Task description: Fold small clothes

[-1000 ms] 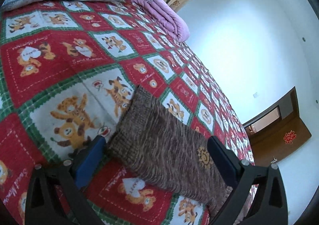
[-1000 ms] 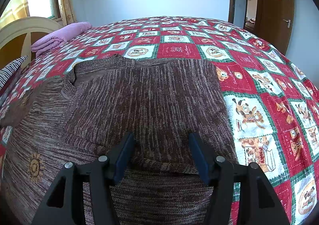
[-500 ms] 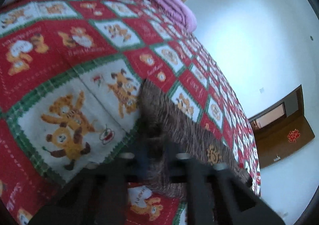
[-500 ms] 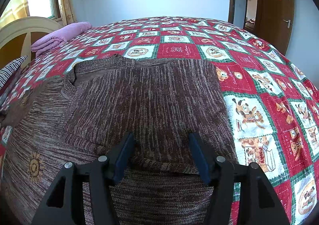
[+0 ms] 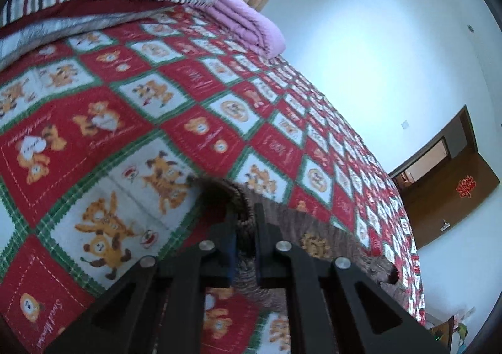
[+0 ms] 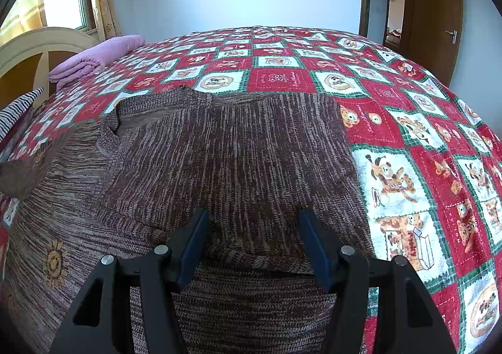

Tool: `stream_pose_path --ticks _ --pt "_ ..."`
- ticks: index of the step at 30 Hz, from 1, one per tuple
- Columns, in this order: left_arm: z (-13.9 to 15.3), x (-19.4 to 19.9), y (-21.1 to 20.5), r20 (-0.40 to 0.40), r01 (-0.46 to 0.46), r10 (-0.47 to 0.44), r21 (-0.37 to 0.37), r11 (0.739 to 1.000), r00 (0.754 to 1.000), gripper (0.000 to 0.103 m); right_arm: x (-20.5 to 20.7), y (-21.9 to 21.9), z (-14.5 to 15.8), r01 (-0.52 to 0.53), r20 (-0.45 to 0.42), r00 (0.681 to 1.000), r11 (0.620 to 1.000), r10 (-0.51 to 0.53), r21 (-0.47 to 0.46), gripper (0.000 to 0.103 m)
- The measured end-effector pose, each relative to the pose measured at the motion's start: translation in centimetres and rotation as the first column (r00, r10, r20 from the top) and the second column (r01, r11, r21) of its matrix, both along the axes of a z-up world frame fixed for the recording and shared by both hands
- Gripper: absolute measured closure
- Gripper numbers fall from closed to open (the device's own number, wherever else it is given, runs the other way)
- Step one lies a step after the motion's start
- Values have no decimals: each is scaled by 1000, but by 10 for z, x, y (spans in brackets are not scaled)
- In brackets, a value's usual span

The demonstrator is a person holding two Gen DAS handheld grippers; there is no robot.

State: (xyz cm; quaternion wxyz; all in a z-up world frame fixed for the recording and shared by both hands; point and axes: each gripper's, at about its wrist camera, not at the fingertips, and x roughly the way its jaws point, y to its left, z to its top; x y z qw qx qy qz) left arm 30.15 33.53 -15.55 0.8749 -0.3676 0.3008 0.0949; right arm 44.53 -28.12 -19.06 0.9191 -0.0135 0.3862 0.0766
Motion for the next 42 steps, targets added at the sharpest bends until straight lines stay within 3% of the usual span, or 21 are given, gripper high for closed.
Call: stream_pose_path --ticks 5,12,20,28,35,42 --pt "20 7 -15 -1 31 -31 13 999 1000 95 3 0 4 -29 -29 999 999 30 21 34" --pt "55 18 -50 39 110 -112 64 992 993 95 -24 -34 30 -7 4 1000 983 6 186 32" --pt "85 34 -101 59 170 -175 78 982 983 95 -54 -64 50 -14 82 997 989 2 148 32" --pt "103 57 -169 76 261 -267 83 962 961 95 -71 -81 43 -7 166 986 988 -18 153 32" --pt "91 74 -247 56 369 -375 97 925 925 95 -62 -93 25 19 102 994 977 -42 215 31" --pt "36 91 -331 -39 438 -436 109 893 899 95 -55 -101 12 45 38 998 965 -56 257 31"
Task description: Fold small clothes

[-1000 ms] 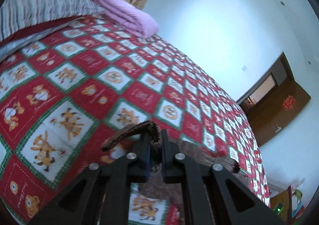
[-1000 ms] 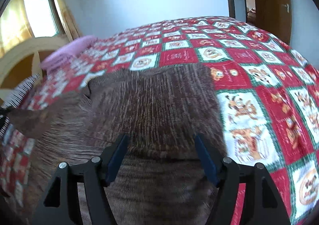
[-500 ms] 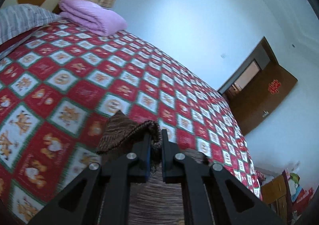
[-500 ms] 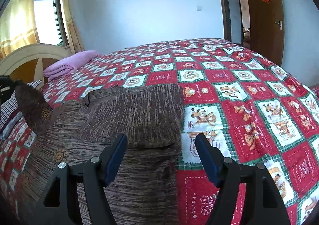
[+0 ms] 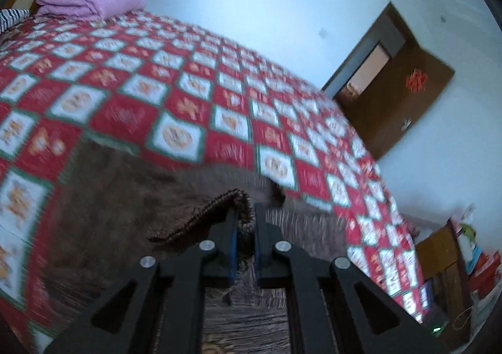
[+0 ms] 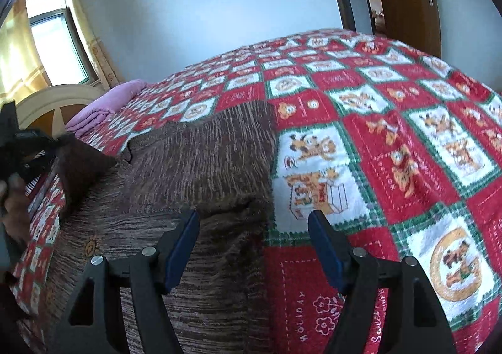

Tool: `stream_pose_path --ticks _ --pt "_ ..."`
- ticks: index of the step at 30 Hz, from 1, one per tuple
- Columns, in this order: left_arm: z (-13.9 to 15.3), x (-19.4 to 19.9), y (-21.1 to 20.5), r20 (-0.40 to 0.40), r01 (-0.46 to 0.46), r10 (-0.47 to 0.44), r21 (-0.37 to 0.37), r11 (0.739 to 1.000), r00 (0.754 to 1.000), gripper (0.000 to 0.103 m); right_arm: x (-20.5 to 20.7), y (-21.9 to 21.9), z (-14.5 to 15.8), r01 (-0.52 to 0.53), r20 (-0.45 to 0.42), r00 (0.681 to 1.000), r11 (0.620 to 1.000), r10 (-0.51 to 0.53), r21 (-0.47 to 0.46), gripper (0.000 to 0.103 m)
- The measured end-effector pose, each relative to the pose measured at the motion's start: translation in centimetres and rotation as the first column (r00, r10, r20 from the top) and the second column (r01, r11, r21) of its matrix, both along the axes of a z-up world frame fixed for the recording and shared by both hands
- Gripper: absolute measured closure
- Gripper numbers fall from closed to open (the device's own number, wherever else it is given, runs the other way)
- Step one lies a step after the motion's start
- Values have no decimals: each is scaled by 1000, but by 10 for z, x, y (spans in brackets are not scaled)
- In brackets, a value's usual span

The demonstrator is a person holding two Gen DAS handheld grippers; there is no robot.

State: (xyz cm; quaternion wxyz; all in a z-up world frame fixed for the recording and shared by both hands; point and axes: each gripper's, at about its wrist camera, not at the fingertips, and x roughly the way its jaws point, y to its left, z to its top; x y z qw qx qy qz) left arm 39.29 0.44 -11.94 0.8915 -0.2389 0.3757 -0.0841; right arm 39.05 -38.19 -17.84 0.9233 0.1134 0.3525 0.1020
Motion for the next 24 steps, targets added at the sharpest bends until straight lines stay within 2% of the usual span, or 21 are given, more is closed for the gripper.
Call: stream_pose_path --ticks 2,5,7,10,12,13,14,16,18,19,20,21,24 --pt "-25 2 -29 -63 7 -1 94 996 998 93 2 -1 -3 -5 -14 1000 1000 5 6 30" --pt "-51 0 -56 -162 101 -76 151 983 984 92 5 -3 -7 -13 -38 999 1000 14 26 30" --pt "-51 -11 -65 -152 141 -113 192 971 982 88 6 -4 -9 -17 -47 999 999 19 34 29" --pt "-35 -33 -59 -69 158 -144 273 949 987 66 8 -3 -12 -22 -61 998 999 24 33 29" --pt "-22 -45 -40 3 101 -109 361 927 994 34 6 -3 -12 -23 -55 998 999 25 38 29" --pt "-19 -47 -30 28 58 -76 409 911 997 28 6 -4 -12 -22 -54 998 999 24 41 28" --pt "-17 -48 -12 51 -7 -20 482 876 999 24 6 -4 -13 -22 -54 998 999 24 47 28" --pt "-22 -43 13 56 -83 61 596 799 997 24 8 -6 -15 -23 -65 998 998 27 59 28" --pt "-36 -35 43 29 -120 142 708 696 989 24 8 -6 -16 -25 -67 997 998 29 66 27" --pt "-47 -31 59 -11 -110 176 742 662 984 24 8 -6 -15 -25 -65 997 998 29 66 27" --pt "-57 -29 71 -39 -100 197 754 649 980 24 8 -6 -15 -26 -62 998 997 30 66 27" --pt "-67 -30 84 -69 -88 212 755 650 975 23 7 -6 -16 -27 -60 998 997 31 69 27" --pt "-66 -40 106 -55 -124 219 680 722 974 12 2 -9 -12 -3 -36 999 998 6 65 27"
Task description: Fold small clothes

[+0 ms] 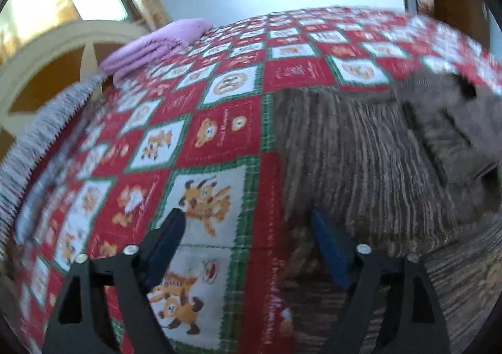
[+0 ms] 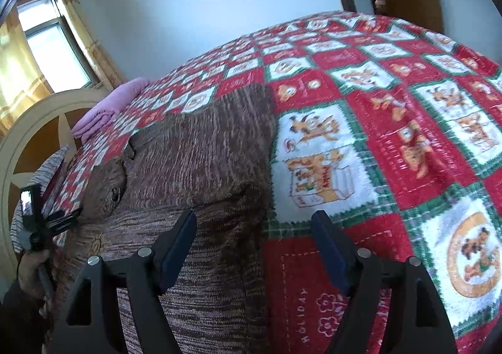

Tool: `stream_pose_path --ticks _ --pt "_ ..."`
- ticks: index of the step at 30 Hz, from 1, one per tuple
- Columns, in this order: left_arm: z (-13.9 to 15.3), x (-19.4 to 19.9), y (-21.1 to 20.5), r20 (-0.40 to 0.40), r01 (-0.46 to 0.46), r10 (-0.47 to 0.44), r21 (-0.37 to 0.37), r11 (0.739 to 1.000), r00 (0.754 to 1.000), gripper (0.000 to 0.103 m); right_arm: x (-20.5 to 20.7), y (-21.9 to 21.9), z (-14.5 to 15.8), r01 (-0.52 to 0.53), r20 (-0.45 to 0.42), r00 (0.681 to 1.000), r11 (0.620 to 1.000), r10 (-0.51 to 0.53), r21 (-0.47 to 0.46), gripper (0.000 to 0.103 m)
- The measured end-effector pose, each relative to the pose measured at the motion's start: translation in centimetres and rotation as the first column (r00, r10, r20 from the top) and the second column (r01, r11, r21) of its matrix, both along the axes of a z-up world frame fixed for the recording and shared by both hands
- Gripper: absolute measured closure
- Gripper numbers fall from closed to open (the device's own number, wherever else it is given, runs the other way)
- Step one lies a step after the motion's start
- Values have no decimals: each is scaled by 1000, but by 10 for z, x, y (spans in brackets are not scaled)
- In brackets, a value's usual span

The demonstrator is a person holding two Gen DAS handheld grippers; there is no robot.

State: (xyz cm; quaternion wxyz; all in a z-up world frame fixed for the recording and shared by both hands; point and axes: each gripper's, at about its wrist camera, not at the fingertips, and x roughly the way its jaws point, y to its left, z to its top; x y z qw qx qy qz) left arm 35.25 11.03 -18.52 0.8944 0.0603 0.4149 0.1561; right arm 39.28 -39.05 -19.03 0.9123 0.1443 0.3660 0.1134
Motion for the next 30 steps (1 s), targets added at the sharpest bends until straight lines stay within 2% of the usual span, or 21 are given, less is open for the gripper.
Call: stream_pose_path --ticks 2,4,5,8,10,12,15,17,20,21,22,23,25,27,30 --pt "-1 -1 1 -5 -5 5 -15 1000 1000 10 -6 7 10 18 24 1000 998 -17 -65 27" --pt "-5 -3 3 1 -6 6 -31 999 1000 9 -7 24 22 19 7 1000 988 -18 -151 27" --pt "-6 -4 8 5 -23 23 -52 998 1000 6 -7 34 30 -5 1 1000 987 5 -161 27" --pt "-11 -2 9 1 -58 58 -91 994 998 0 -4 92 61 -145 5 989 969 149 -202 27" --pt "-12 -2 14 -1 -73 73 -123 990 997 0 4 146 71 -241 10 967 927 255 -285 27" --pt "-13 -3 16 6 -70 72 -136 988 997 0 16 189 70 -295 3 948 885 317 -361 27" --pt "-13 -5 22 15 -64 68 -176 982 998 0 46 253 50 -353 -64 930 832 361 -429 27" --pt "-14 -5 27 17 -62 67 -211 976 998 0 61 275 37 -361 -90 929 818 360 -447 27" --pt "-15 -6 31 19 -58 65 -248 967 998 0 79 303 15 -388 -138 918 777 371 -496 27" --pt "-15 -6 30 21 -57 64 -248 967 998 0 85 309 9 -387 -145 918 747 370 -541 27" --pt "-15 -6 29 22 -57 64 -245 968 998 0 95 307 7 -345 -137 934 726 331 -596 28" --pt "-15 -6 28 24 -56 64 -242 969 998 0 107 292 14 -256 -92 963 756 252 -602 28" --pt "-15 -7 29 26 -56 64 -247 967 998 0 131 251 28 -68 -30 998 800 63 -596 28" --pt "-15 -7 30 29 -55 65 -250 967 997 0 143 211 42 72 24 997 806 -72 -588 27" --pt "-15 -8 30 30 -55 65 -251 966 997 0 136 186 50 25 -1 1000 826 -31 -563 27"
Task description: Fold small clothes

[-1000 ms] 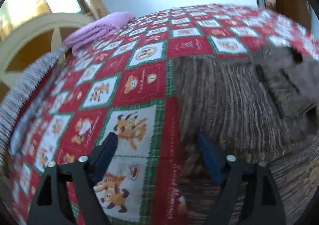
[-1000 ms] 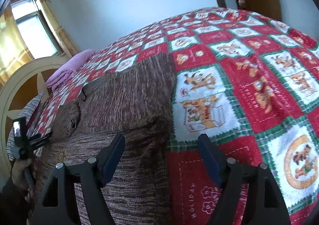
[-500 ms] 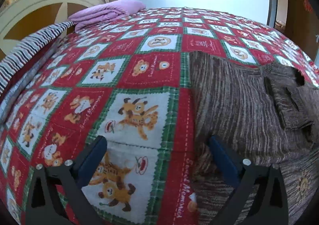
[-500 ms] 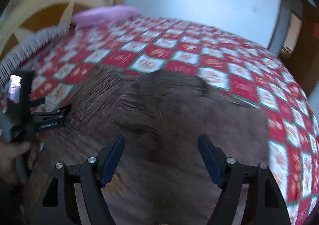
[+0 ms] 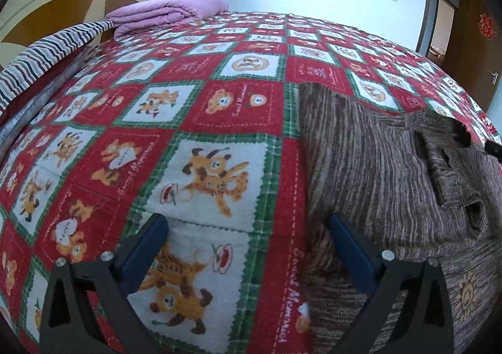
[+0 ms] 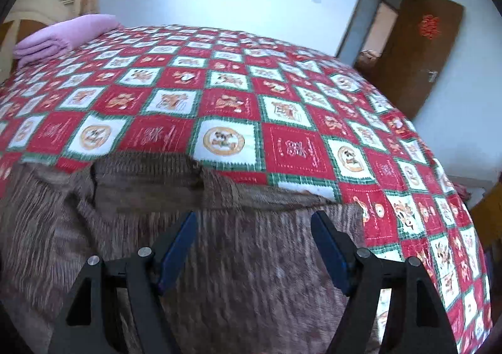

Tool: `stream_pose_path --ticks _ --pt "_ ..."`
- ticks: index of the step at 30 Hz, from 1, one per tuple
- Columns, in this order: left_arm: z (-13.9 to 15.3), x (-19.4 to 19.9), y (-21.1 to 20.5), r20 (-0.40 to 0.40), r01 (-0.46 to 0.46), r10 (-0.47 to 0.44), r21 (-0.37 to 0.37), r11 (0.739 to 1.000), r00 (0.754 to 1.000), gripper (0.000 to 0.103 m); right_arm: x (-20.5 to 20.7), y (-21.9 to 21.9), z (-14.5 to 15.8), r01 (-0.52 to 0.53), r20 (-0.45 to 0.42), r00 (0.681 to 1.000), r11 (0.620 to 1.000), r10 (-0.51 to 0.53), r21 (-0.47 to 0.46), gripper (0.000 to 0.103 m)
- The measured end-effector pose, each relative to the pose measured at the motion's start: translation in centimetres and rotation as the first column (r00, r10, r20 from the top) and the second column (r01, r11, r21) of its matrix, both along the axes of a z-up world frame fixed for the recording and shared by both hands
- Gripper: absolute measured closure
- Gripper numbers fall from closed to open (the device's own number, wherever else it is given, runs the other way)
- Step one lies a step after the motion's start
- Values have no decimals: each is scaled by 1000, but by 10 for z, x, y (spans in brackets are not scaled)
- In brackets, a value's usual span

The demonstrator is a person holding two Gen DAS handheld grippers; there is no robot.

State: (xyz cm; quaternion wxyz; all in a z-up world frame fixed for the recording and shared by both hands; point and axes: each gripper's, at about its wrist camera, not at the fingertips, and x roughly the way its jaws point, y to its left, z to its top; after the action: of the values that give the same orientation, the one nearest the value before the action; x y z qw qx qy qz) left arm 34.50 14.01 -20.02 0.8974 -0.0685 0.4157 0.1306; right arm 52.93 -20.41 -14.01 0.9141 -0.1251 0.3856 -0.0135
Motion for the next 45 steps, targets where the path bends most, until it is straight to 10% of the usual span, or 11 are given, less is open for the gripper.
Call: stream_pose_path --ticks 4,10,13,17,21,30,37,41,45 --pt "1 0 -2 2 -4 4 19 1000 1000 0 -32 15 3 -168 -9 985 977 171 128 28" --pt "2 0 -3 5 -5 5 28 1000 1000 0 -62 107 -33 -449 -116 882 889 457 87 30" --pt "1 0 -2 5 -5 4 19 1000 1000 0 -53 125 -48 -445 -142 886 895 442 9 50" --pt "1 0 -1 7 -4 4 6 1000 1000 0 -16 88 -36 -218 -53 976 970 213 -104 50" --pt "1 -1 0 12 -3 3 -2 1000 1000 0 5 27 -21 -72 -50 996 996 69 -60 50" --pt "1 -1 2 15 -4 4 -5 1000 1000 0 -49 36 -17 -291 -119 936 918 331 270 50" --pt "0 -1 1 16 -4 4 -7 1000 1000 0 -79 53 -48 -346 -125 923 928 363 140 54" --pt "0 -1 1 15 -5 5 -4 1000 1000 0 -87 34 -40 -339 -141 918 916 372 215 54" --pt "0 -1 1 15 -5 5 -1 1000 1000 0 -84 -20 -24 -231 -79 964 945 255 234 54"
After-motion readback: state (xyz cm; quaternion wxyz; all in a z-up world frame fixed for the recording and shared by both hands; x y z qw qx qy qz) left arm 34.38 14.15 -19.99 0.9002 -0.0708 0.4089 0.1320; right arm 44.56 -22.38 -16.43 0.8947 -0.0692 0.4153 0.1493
